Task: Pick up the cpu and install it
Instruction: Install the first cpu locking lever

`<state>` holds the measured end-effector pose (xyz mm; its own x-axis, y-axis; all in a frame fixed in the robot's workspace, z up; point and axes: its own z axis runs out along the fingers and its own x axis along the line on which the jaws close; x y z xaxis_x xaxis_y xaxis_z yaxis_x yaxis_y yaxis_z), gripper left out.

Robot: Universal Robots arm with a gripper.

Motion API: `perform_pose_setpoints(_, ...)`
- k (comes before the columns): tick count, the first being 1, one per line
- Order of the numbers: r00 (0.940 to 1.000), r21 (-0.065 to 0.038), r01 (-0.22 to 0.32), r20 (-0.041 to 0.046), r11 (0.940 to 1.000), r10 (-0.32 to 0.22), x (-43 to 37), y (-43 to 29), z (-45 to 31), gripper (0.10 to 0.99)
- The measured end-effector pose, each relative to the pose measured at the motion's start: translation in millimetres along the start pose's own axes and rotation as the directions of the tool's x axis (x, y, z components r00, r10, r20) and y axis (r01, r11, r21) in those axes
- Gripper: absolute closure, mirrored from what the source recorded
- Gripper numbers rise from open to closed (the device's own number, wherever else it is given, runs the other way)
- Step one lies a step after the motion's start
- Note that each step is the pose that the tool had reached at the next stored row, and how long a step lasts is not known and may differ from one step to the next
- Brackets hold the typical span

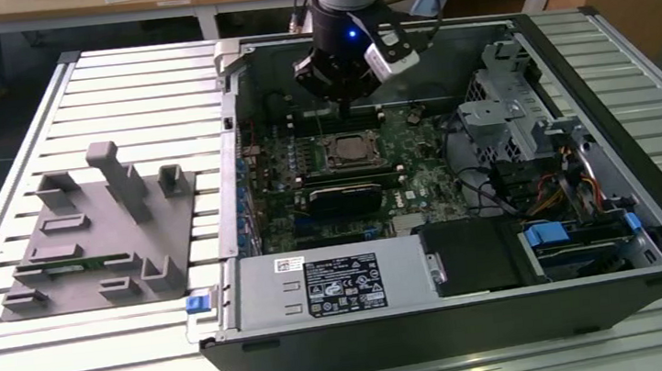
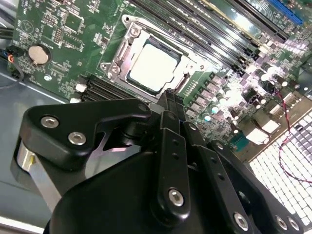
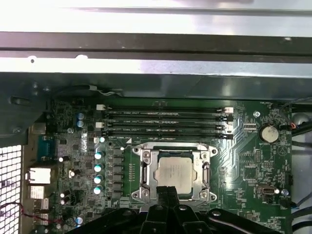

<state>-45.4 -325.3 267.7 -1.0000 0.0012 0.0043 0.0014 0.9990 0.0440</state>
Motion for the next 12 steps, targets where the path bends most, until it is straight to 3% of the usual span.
perform_pose_setpoints(12, 1.0000, 0.000, 0.000, 0.0000, 1.0000, 0.000, 27.2, 0.6, 0.9, 0.980)
